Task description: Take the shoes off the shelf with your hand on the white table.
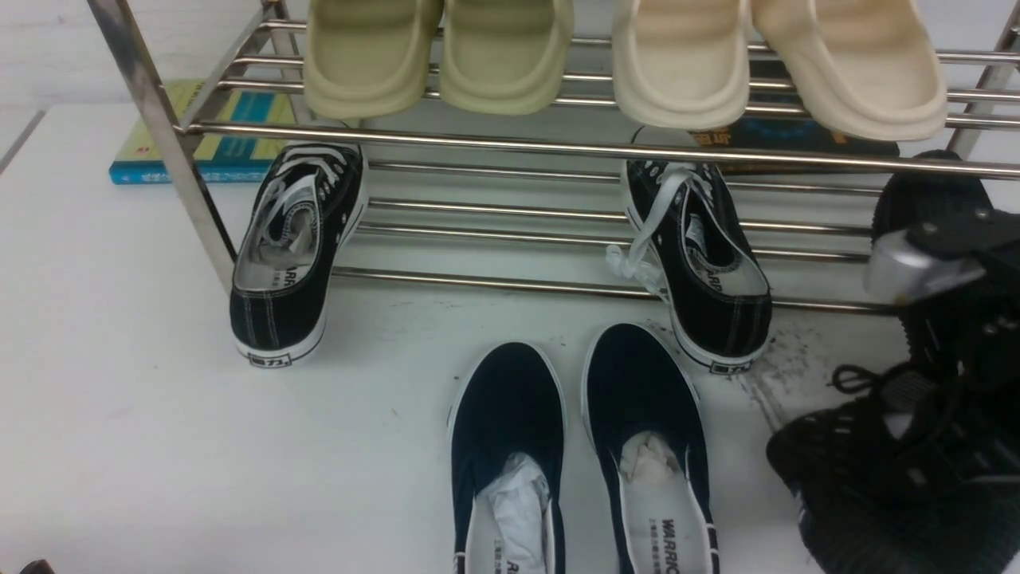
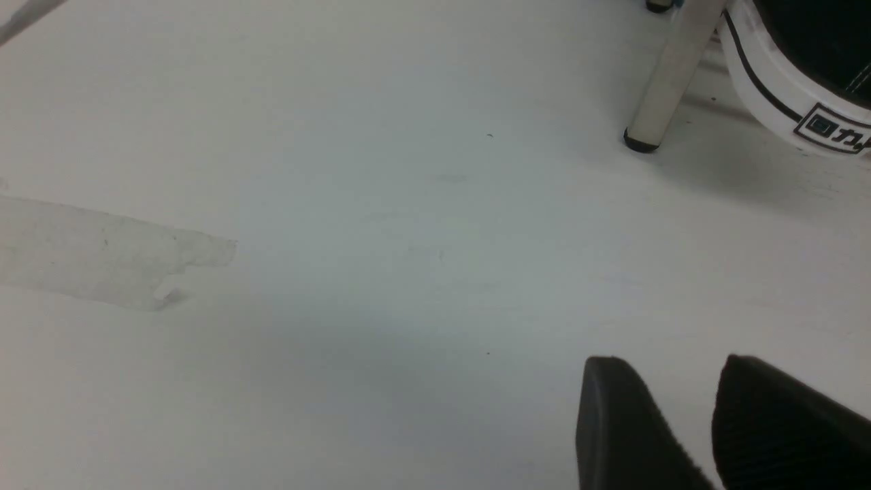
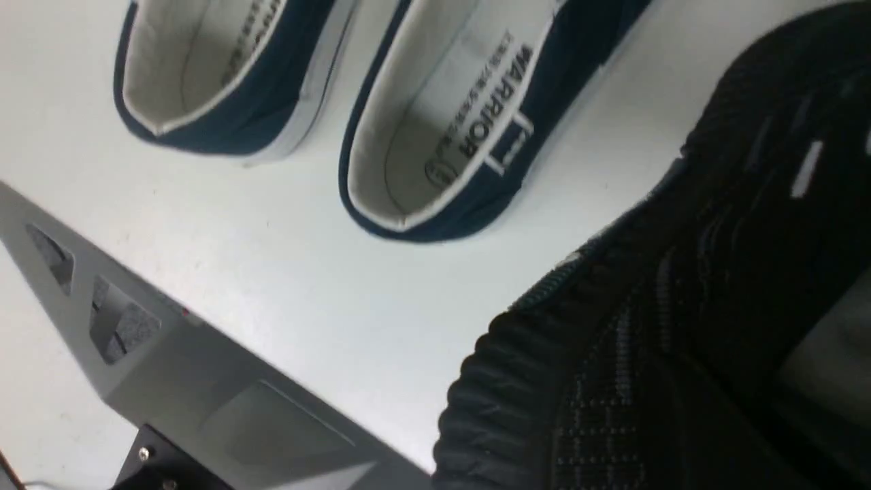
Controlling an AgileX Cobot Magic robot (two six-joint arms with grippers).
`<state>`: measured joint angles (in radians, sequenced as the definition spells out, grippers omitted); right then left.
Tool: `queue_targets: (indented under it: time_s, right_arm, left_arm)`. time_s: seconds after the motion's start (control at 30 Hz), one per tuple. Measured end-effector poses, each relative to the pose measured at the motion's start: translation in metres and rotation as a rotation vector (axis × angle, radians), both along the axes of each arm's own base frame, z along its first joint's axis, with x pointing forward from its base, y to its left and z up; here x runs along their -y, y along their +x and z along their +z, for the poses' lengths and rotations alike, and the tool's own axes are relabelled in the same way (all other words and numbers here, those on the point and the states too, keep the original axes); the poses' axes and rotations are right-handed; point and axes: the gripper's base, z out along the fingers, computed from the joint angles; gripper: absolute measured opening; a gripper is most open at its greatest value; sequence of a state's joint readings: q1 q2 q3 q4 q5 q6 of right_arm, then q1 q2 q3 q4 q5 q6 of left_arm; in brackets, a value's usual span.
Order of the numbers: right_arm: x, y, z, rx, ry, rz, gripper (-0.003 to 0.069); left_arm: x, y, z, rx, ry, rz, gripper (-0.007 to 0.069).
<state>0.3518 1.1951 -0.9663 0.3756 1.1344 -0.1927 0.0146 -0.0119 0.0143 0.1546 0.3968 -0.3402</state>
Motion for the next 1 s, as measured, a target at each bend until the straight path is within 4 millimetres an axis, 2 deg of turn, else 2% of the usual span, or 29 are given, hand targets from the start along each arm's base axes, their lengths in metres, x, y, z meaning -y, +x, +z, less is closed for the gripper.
queue_targets:
  time_s: [0.23,0.53,0.77,1.0]
  right_arm:
    - [-0.029,0.02,-0.034,-0.045,-0.058,0.096,0.0022]
    - [-0.068,0.014,-0.07,-0.122,-0.169,0.277,0.0027]
    - [-0.077,0.0,-0.073,-0.169,-0.221,0.364,0.0035]
    - [-0.072,-0.008,-0.071,-0.242,-0.295,0.321,0.0084]
  left_arm:
    - [0.0,0.0,0.0,0.0,0.0,0.0,0.0242]
    - [0.0,0.0,0.0,0.0,0.0,0.0,0.0242]
    - [0.0,0.0,0.0,0.0,0.0,0.0,0.0242]
    - [0.0,0.0,0.0,0.0,0.0,0.0,0.0242]
